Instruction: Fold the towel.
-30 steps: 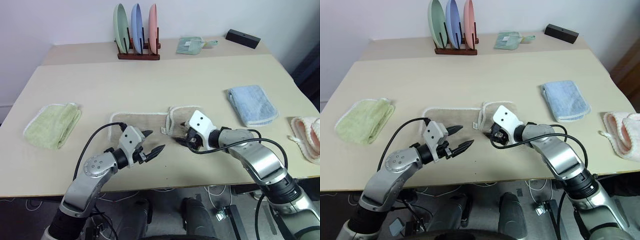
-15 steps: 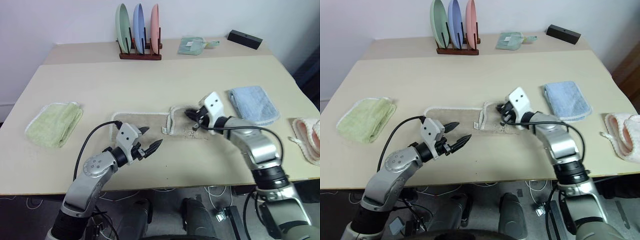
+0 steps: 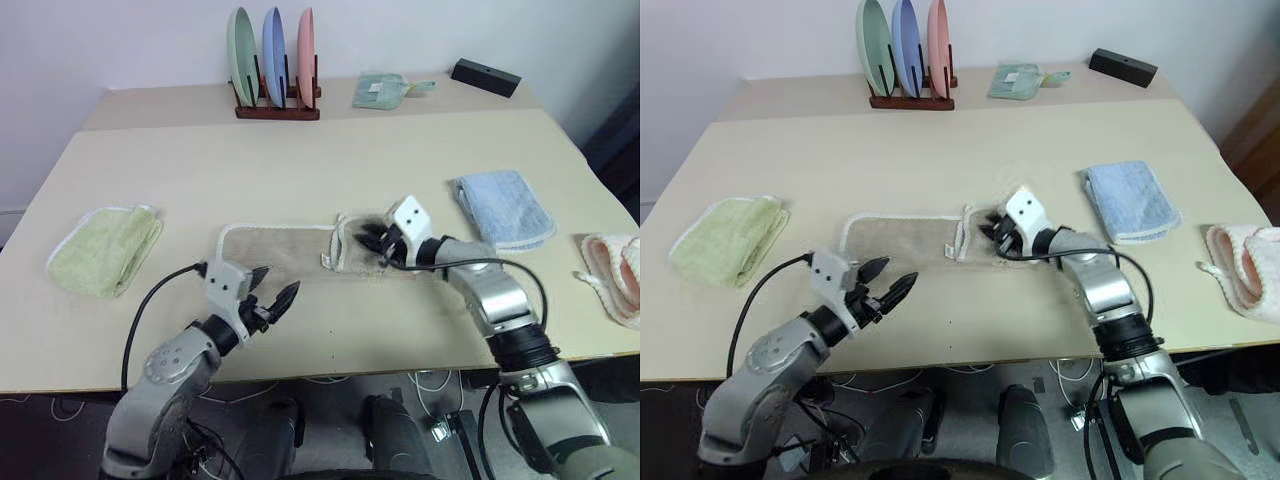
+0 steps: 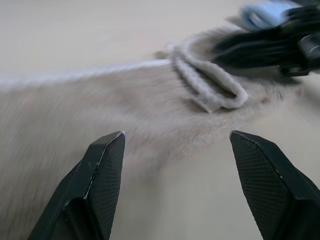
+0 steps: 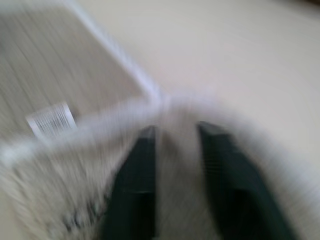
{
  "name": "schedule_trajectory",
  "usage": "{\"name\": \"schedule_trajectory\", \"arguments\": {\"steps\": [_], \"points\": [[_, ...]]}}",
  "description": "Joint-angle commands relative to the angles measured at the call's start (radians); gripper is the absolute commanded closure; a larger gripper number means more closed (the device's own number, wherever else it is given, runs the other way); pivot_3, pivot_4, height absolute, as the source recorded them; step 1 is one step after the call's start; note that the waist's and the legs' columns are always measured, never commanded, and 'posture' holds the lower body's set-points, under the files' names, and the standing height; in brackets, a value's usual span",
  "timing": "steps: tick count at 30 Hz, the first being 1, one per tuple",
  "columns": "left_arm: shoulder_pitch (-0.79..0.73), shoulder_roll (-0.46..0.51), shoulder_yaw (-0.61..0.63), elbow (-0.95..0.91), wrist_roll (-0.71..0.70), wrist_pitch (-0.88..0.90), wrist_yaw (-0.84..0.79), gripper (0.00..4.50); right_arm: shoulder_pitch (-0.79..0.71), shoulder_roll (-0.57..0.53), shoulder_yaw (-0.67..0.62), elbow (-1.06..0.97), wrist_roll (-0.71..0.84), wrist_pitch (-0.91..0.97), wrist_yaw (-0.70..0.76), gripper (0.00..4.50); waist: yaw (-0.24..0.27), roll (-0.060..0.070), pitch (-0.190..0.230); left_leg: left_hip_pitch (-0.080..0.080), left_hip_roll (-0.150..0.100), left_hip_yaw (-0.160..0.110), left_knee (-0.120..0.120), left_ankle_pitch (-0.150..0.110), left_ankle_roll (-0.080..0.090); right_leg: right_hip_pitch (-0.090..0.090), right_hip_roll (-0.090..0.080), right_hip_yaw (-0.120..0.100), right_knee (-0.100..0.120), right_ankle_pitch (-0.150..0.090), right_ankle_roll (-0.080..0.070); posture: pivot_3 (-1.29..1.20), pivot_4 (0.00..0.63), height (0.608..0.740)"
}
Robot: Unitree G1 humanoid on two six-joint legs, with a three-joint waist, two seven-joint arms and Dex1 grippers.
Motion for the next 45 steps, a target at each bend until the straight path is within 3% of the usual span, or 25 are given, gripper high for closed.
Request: {"name": "schedule_trajectory", "arguments": {"steps": [1,3,4,10,16,19,26,31,35,38,41,45], "points": [[0.064,-0.107,0.112,-0.102,-0.241,0.064,0.135,0.00,-0.016,-0.032,-0.002,-0.124,0.041,-0.018,0.092,1.18,0.002,-0.001,0.000,0.000,0.000,0.000,0.000,0.000,0.000,0.000,0.000,0.000,0.000,0.000,0.000,0.00,0.150,0.740],[0.093,-0.175,0.165,-0.105,-0.372,0.102,0.247,0.00,-0.007,-0.038,0.006,-0.180,0.063,-0.005,0.128,0.17,0.004,-0.001,0.000,0.000,0.001,0.000,0.000,0.000,0.000,0.001,0.000,0.000,-0.001,0.000,0.000,0.00,0.150,0.740],[0.096,-0.191,0.181,-0.099,-0.410,0.120,0.293,0.00,-0.003,-0.037,0.009,-0.198,0.068,-0.003,0.138,0.07,0.006,-0.001,0.000,0.000,0.001,0.000,0.000,0.000,0.000,0.001,0.000,0.000,-0.001,0.000,0.000,0.00,0.150,0.740],[0.029,-0.284,0.277,0.020,-0.639,0.092,0.605,0.00,0.014,-0.006,0.054,-0.228,0.046,-0.029,0.139,0.07,0.010,-0.002,-0.001,0.000,0.001,0.000,0.002,0.000,0.000,0.002,0.001,0.000,-0.002,0.001,-0.002,0.00,0.150,0.740],[-0.122,-0.239,0.291,0.171,-0.687,0.066,0.731,0.00,0.032,0.009,0.075,-0.254,0.040,-0.039,0.130,0.07,0.010,-0.002,-0.001,0.001,0.001,0.000,0.002,0.000,-0.001,0.003,0.001,0.000,-0.002,0.001,-0.003,0.00,0.150,0.740],[-0.192,-0.219,0.279,0.238,-0.684,0.057,0.736,0.80,0.037,0.015,0.081,-0.268,0.031,-0.043,0.120,0.00,0.010,-0.002,-0.001,0.001,0.000,0.000,0.002,0.000,-0.001,0.004,0.002,0.000,-0.002,0.002,-0.003,0.00,0.150,0.740],[-0.245,-0.191,0.272,0.288,-0.684,0.035,0.728,4.43,0.068,0.009,0.084,-0.314,0.020,-0.024,0.110,0.00,0.011,-0.002,-0.001,0.001,0.000,0.000,0.002,0.000,-0.001,0.004,0.002,0.000,-0.004,0.002,-0.003,0.00,0.150,0.740],[-0.270,-0.122,0.314,0.209,-0.664,-0.042,0.638,4.49,0.092,0.000,0.077,-0.349,0.019,0.003,0.101,0.00,0.007,-0.002,-0.001,0.001,0.000,0.000,0.001,0.000,-0.001,0.003,0.002,0.000,-0.004,0.002,-0.003,0.00,0.150,0.740],[-0.258,0.087,0.395,0.147,-0.663,-0.047,0.500,4.49,0.097,-0.024,0.061,-0.343,0.016,0.009,0.102,0.00,0.005,-0.002,-0.001,0.000,0.001,0.001,0.000,0.000,-0.002,0.001,0.004,0.000,-0.004,0.003,-0.003,0.00,0.150,0.740],[-0.249,0.189,0.410,0.143,-0.664,-0.043,0.428,4.49,0.096,-0.035,0.055,-0.332,0.017,0.006,0.103,0.00,0.007,-0.002,-0.001,0.000,0.004,0.001,0.000,0.000,-0.002,0.001,0.004,0.001,-0.004,0.003,-0.004,0.00,0.150,0.740],[-0.281,0.329,0.338,0.117,-0.608,0.000,0.292,4.49,0.094,-0.044,0.052,-0.304,0.009,-0.011,0.106,0.00,0.010,-0.004,0.000,0.000,0.004,0.002,0.000,0.000,-0.003,0.002,0.004,0.000,-0.005,0.003,-0.004,0.00,0.150,0.740],[-0.341,0.427,0.142,0.083,-0.485,0.023,0.133,4.49,0.093,-0.045,0.054,-0.277,0.001,-0.027,0.104,0.00,0.008,-0.004,0.000,0.000,0.003,0.003,0.000,0.000,-0.003,0.003,0.004,0.000,-0.006,0.003,-0.006,0.00,0.150,0.740]]}}
